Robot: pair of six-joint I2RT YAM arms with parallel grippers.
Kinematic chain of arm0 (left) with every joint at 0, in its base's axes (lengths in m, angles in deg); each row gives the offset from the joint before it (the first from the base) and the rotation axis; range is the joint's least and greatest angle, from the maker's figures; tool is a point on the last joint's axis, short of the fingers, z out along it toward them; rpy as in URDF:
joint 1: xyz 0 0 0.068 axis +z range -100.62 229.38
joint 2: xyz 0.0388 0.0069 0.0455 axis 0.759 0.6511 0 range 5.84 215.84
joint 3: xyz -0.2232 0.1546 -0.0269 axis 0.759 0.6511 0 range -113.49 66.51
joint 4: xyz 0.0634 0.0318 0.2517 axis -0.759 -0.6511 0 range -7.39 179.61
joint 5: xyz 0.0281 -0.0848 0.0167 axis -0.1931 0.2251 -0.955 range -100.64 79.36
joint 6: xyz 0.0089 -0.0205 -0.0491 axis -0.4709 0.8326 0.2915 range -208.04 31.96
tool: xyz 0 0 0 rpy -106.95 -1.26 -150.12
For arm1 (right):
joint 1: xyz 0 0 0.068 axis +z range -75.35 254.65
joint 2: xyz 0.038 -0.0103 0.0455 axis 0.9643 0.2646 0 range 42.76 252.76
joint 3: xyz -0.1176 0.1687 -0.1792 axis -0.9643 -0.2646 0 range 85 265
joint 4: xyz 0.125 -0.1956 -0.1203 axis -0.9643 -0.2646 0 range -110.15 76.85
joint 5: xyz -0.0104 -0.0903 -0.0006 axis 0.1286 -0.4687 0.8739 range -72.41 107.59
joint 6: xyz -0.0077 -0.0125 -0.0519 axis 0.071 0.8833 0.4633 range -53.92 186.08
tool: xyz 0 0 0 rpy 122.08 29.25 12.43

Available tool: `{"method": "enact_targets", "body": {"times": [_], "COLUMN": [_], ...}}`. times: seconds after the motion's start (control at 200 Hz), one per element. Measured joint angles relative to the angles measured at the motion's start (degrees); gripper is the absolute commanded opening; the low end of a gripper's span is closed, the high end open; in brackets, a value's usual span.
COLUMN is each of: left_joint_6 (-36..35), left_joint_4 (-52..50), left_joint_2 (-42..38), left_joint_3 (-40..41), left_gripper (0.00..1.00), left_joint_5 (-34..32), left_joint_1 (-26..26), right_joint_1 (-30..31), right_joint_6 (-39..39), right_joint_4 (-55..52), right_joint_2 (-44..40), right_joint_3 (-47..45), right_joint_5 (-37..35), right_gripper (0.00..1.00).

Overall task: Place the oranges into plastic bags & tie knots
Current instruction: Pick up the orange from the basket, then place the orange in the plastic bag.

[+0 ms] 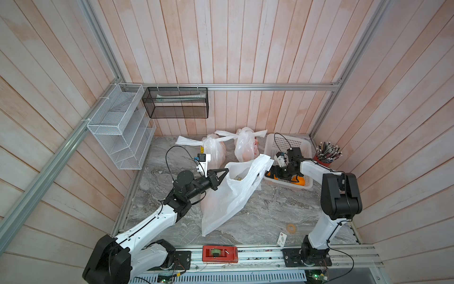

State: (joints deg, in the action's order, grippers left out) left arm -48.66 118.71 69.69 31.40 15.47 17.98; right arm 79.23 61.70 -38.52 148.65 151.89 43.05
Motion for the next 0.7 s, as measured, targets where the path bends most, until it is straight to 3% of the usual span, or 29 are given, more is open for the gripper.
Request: {"method": "enact_targets", "body": {"times": [0.095, 0.16, 0.33, 0.7], "left_joint_6": [-0.2, -0.4, -0.7, -0.8], "left_joint_4": [-0.2, -0.6, -1.2, -1.2], "left_joint_2": [0.0, 0.0, 0.0, 0.0], "left_joint_3": [0.0, 0.0, 0.0, 0.0], "left_gripper": [0.0, 0.0, 0.0, 0.0], "left_joint_5": [0.0, 0.0, 0.0, 0.0], "left_joint_1": [0.0, 0.0, 0.0, 0.2], "right_joint_1": [0.0, 0.0, -0.3, 1.3], "right_joint_6": [-0.2, -0.2, -0.5, -5.0], "right_joint_4": [0.0, 0.2, 0.9, 1.2], "right_joint_2": [0.6, 0.6, -4.3, -34.1], "right_joint_3": [0.5, 0.5, -2.4, -12.5], "right_joint_5": [0.3, 0.4, 0.3, 6.1], "right_gripper": [0.57, 0.51, 0.5, 0.49]}}
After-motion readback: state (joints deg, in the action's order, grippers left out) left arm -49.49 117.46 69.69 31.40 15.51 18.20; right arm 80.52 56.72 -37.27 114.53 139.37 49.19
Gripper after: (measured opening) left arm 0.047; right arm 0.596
